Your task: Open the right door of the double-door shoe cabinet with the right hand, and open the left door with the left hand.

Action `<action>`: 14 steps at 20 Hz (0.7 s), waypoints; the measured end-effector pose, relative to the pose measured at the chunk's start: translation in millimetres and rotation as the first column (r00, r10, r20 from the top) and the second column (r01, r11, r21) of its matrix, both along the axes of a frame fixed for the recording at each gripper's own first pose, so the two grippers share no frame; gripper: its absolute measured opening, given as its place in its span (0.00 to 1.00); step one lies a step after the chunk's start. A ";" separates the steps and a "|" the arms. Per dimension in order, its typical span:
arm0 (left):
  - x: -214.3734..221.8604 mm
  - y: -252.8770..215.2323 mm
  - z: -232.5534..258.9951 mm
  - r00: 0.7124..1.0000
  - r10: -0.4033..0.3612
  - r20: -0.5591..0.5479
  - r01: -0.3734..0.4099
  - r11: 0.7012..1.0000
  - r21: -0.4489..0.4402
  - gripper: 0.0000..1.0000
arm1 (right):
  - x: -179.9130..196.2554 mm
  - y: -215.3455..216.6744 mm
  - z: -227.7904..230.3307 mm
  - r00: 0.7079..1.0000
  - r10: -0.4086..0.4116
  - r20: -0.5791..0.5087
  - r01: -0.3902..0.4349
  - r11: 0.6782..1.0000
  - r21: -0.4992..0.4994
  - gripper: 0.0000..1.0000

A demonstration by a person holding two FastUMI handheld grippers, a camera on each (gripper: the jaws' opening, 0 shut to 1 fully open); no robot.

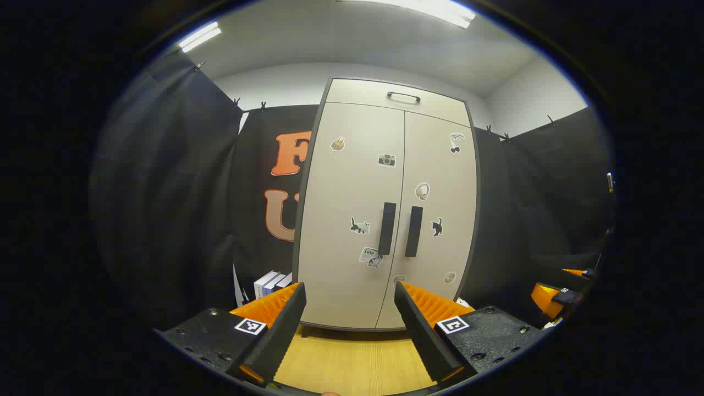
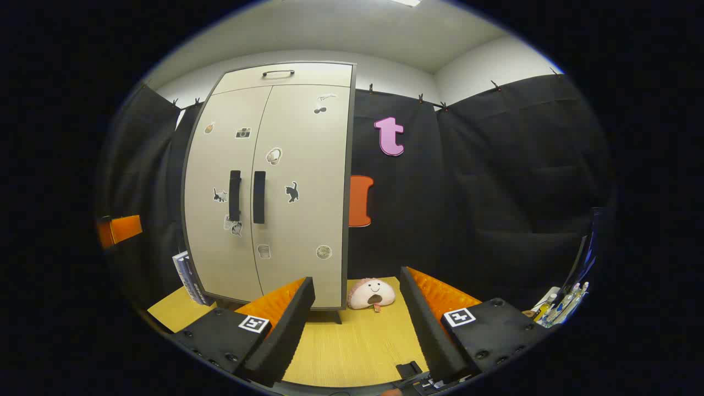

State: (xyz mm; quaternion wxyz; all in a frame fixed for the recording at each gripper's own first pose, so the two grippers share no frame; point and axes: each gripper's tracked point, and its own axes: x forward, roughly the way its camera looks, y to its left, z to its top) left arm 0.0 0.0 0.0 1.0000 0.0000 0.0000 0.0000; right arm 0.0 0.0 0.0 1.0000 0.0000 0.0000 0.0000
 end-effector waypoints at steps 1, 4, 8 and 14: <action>0.2 0.1 0.4 1.000 0.001 0.000 -0.001 1.000 0.001 0.98 | -0.2 -0.6 0.4 1.000 0.000 0.000 0.000 1.000 0.000 1.00; 1.7 -0.9 1.2 1.000 0.001 0.002 -0.001 1.000 0.008 0.96 | 0.1 -1.7 1.2 1.000 -0.004 0.004 0.004 1.000 -0.001 1.00; 2.9 -2.4 1.1 1.000 -0.001 0.000 0.001 1.000 0.010 0.98 | 3.1 -2.9 1.3 1.000 -0.008 0.004 0.008 1.000 0.001 1.00; 4.7 -3.6 2.9 1.000 0.001 0.003 -0.001 1.000 0.018 0.97 | 4.4 -5.3 2.5 1.000 -0.014 0.005 0.014 1.000 0.002 1.00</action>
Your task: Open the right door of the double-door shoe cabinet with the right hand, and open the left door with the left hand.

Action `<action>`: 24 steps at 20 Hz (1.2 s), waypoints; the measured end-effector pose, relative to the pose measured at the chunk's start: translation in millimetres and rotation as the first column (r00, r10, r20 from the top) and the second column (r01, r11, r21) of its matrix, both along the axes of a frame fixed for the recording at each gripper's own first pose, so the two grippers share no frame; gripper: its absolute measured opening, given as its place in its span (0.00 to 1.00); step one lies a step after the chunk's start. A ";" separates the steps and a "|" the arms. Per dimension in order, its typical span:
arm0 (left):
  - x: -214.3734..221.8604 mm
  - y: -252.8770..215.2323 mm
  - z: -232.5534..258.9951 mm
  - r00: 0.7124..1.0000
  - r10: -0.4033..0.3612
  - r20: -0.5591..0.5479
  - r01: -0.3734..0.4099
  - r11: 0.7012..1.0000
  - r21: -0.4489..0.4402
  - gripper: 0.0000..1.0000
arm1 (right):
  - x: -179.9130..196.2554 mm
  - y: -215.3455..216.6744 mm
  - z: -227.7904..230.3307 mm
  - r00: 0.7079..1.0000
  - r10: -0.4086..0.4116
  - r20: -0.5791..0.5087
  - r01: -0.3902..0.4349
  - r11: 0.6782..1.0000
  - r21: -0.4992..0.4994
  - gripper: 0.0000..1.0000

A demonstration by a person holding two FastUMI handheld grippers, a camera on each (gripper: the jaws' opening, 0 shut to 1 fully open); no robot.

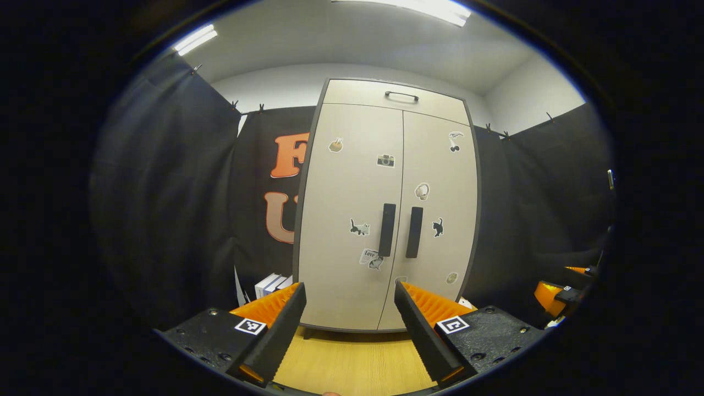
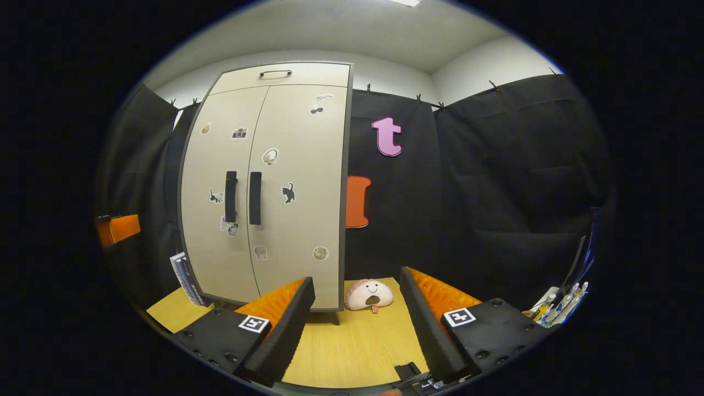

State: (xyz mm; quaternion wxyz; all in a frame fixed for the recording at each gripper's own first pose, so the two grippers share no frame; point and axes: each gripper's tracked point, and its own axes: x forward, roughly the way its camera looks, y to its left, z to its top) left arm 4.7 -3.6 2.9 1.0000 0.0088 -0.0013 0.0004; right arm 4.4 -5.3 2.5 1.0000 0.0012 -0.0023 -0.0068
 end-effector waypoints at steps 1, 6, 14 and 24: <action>0.1 0.1 0.0 1.000 0.000 -0.001 0.000 1.000 0.001 0.97 | 0.5 -0.1 -0.2 1.000 0.000 0.000 0.000 1.000 0.000 1.00; -0.7 1.8 -1.9 1.000 0.006 -0.008 -0.006 1.000 0.000 0.97 | 2.3 1.9 -1.5 1.000 0.003 -0.005 -0.003 1.000 -0.001 1.00; 1.5 6.1 -0.5 1.000 0.018 -0.006 -0.018 1.000 -0.001 0.98 | 4.5 5.4 -0.6 1.000 0.007 -0.009 -0.007 1.000 0.000 1.00; 2.7 3.9 0.7 1.000 0.007 -0.004 -0.007 1.000 0.003 0.97 | 16.8 20.5 10.7 1.000 0.023 -0.004 -0.023 0.999 -0.023 0.99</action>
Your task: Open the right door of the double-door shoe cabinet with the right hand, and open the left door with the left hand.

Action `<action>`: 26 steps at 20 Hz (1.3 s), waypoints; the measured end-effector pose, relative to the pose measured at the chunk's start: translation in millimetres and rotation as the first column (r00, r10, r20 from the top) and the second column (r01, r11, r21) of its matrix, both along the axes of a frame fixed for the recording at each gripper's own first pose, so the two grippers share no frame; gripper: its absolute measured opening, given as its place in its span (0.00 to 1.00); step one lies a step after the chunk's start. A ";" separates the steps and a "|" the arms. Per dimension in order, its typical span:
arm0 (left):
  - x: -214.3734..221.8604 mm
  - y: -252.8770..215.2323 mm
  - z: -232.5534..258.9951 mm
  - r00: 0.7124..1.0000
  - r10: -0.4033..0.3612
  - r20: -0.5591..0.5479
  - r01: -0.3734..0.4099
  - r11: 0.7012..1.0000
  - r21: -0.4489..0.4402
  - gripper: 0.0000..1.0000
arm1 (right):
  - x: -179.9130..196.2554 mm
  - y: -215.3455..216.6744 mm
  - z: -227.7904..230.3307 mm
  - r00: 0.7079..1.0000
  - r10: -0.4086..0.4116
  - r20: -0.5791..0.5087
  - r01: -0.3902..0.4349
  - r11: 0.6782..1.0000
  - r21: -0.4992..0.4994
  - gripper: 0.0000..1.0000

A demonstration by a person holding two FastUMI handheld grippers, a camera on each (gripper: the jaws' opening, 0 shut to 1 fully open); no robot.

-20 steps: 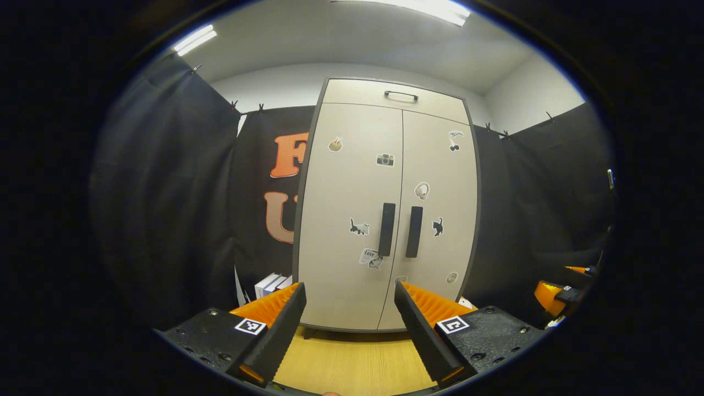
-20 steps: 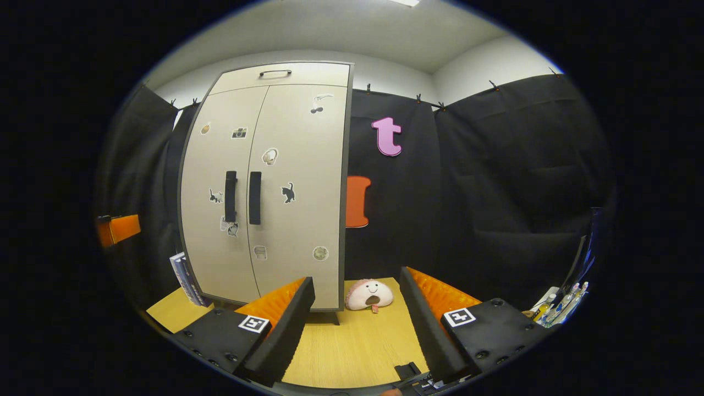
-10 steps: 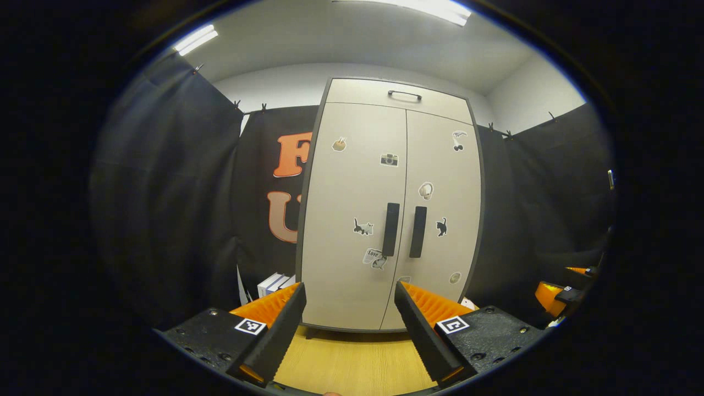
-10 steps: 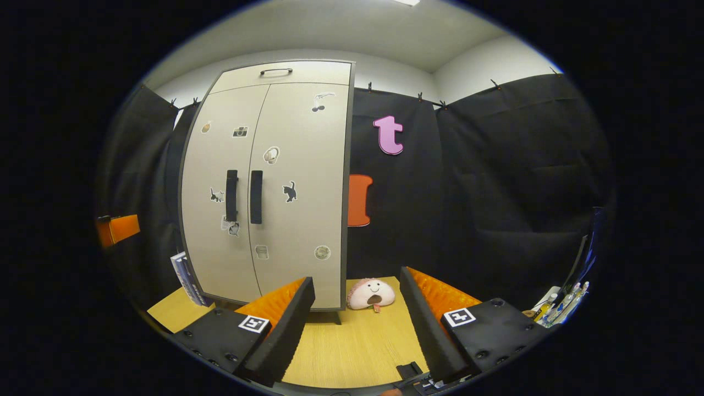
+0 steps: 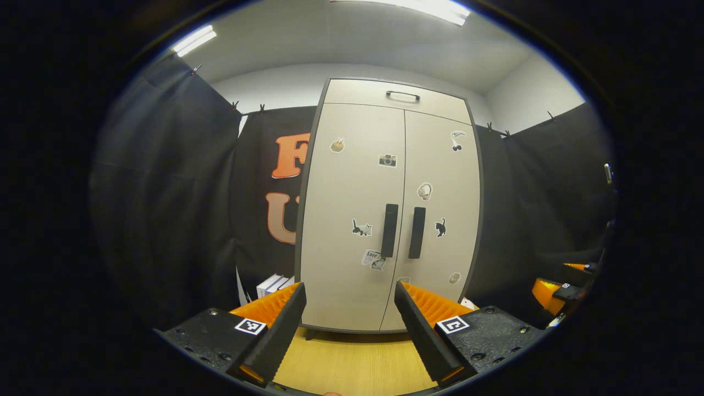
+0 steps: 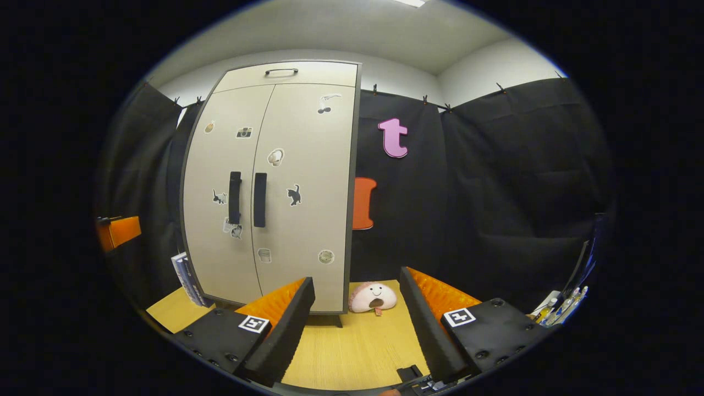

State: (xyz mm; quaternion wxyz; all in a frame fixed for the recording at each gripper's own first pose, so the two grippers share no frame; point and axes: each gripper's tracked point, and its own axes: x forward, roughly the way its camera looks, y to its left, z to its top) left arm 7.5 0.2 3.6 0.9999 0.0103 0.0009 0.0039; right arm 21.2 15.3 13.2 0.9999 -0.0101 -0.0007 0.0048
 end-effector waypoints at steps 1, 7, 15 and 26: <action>0.1 0.1 -0.5 1.000 -0.001 0.000 0.001 1.000 0.000 0.96 | 3.7 5.1 1.5 1.000 0.008 -0.001 -0.008 1.000 -0.001 0.99; 0.6 11.2 -7.0 1.000 0.016 -0.007 -0.016 1.000 -0.001 0.98 | 38.7 53.2 21.9 0.997 0.082 0.007 -0.081 0.997 -0.015 0.99; 10.0 47.3 -9.5 0.997 0.077 -0.007 -0.076 0.997 0.013 0.97 | 94.6 133.7 50.8 0.981 0.191 0.021 -0.192 0.981 0.033 0.99; 36.9 82.5 -18.9 0.993 0.118 -0.020 -0.117 0.993 0.033 0.98 | 173.1 207.8 76.4 0.977 0.210 0.046 -0.213 0.975 0.068 0.99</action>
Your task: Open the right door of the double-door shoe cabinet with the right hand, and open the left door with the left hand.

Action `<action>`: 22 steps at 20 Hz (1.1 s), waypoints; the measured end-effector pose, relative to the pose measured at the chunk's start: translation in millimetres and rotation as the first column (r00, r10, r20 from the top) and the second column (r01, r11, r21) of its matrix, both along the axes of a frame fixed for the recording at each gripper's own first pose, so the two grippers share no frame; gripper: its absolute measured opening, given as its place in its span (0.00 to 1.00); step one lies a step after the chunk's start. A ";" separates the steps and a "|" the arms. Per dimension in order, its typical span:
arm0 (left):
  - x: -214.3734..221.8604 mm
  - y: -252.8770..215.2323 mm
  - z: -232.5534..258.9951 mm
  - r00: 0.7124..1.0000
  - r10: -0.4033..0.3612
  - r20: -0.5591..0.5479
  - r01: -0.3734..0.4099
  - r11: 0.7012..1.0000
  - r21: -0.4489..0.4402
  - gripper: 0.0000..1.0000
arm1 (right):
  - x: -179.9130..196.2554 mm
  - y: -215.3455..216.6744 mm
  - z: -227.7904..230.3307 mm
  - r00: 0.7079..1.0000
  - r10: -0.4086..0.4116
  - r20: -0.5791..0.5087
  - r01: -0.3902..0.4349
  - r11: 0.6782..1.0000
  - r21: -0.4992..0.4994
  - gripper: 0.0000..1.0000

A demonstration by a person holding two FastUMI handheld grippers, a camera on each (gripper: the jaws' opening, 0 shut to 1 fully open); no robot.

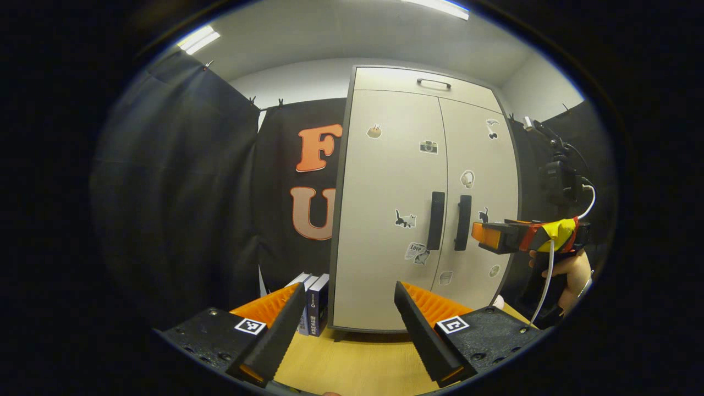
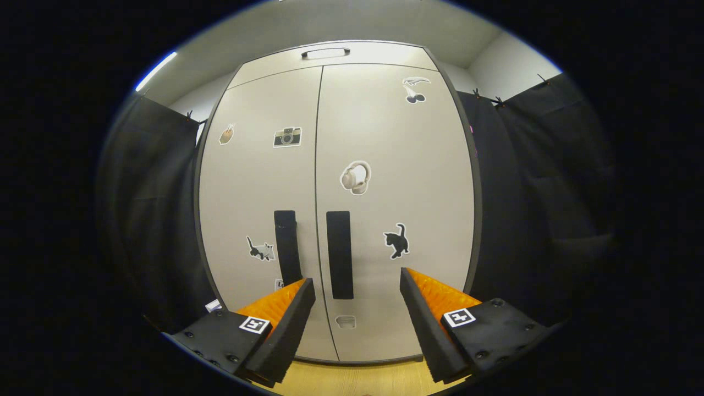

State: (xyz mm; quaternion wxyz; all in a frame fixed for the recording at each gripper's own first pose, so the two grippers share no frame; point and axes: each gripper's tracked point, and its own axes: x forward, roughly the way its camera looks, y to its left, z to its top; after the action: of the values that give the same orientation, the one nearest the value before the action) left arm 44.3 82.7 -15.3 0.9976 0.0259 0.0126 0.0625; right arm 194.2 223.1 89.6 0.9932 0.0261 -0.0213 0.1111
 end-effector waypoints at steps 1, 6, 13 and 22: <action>3.0 3.0 -1.4 1.000 0.005 -0.002 -0.005 1.000 -0.001 0.97 | 7.4 4.6 -0.8 1.000 -0.001 -0.004 0.001 1.000 -0.007 0.99; 17.0 16.3 -4.5 1.000 0.027 -0.011 -0.027 1.000 -0.002 0.97 | 40.2 23.5 -5.3 1.000 0.003 -0.022 -0.003 1.000 -0.025 0.96; 29.3 23.9 -11.8 0.999 0.038 -0.023 -0.038 0.999 -0.005 0.97 | 69.6 29.4 -12.5 0.999 -0.018 -0.027 0.016 0.999 -0.051 0.59; 27.2 22.7 -13.1 0.998 0.049 -0.035 -0.049 0.999 -0.003 0.97 | 77.1 31.7 -20.8 0.997 -0.026 -0.070 0.023 0.999 -0.036 0.38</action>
State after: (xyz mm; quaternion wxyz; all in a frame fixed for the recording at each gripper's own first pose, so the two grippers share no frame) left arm 71.5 105.5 -28.3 0.9955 0.0247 0.0308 0.0863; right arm 271.3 254.8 68.8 0.9950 0.0123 0.0152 0.0983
